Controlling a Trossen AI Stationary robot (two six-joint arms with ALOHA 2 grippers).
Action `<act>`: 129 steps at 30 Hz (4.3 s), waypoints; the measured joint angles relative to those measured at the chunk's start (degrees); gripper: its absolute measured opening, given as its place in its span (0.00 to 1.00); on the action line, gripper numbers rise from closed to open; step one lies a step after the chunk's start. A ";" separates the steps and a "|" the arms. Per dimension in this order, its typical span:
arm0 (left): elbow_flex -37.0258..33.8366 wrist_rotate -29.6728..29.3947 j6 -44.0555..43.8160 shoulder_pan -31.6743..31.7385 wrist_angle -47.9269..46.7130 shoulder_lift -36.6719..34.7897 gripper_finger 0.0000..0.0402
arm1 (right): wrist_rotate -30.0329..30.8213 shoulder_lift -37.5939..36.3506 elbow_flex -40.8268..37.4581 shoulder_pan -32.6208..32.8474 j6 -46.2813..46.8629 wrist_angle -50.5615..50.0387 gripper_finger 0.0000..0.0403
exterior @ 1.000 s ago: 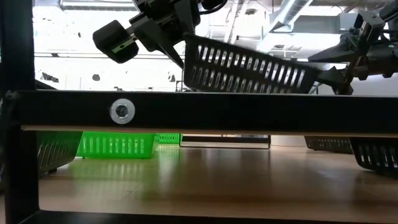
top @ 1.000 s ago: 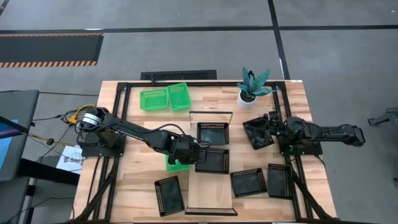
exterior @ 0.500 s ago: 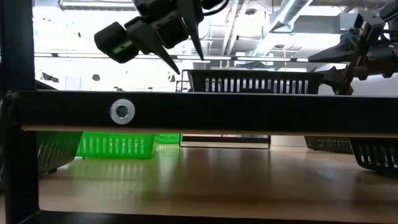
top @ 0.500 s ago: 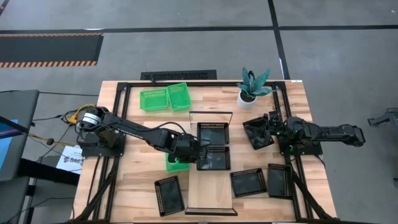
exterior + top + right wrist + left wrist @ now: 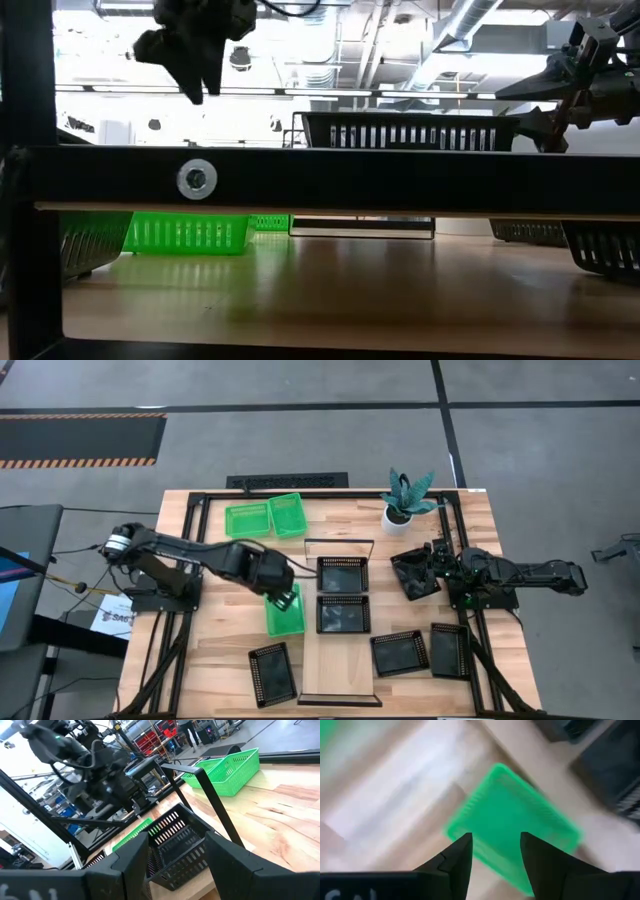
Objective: Stack baskets on shelf by color
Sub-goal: Put the green bin on the shelf
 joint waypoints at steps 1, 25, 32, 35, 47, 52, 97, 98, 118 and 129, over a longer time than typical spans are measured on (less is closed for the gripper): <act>-0.02 0.04 4.48 0.81 -0.12 0.03 0.38 | 0.00 0.02 0.00 0.00 0.00 0.00 0.54; -10.13 3.58 39.35 6.62 12.45 9.31 0.38 | 0.00 0.02 0.00 -0.09 2.99 0.01 0.54; -13.36 2.58 41.85 7.46 13.64 9.29 0.37 | 0.00 0.02 0.00 -0.04 3.17 0.01 0.54; -14.04 4.50 41.98 7.93 14.28 9.27 0.30 | 0.00 0.02 0.00 -0.04 3.15 0.01 0.54; -14.19 4.65 37.55 8.73 6.59 9.14 0.01 | 0.04 0.02 0.00 -0.04 3.05 0.01 0.54; -10.02 2.44 32.93 9.33 -2.18 8.01 0.00 | 0.07 0.02 0.00 -0.04 2.99 0.01 0.54; 4.50 -3.55 -62.70 -23.31 23.84 8.26 0.00 | 0.10 0.03 0.00 -0.07 2.97 0.01 0.54; 4.50 -3.48 -63.42 -23.63 24.69 8.65 0.00 | 0.10 0.02 0.00 -0.07 2.97 0.01 0.54; 5.38 1.33 -63.17 -24.50 29.81 12.94 0.00 | 0.07 0.04 0.00 -0.02 2.95 -0.01 0.54; 5.34 2.51 -63.69 -23.00 28.55 14.49 0.00 | 0.04 0.10 0.00 0.07 2.95 -0.01 0.54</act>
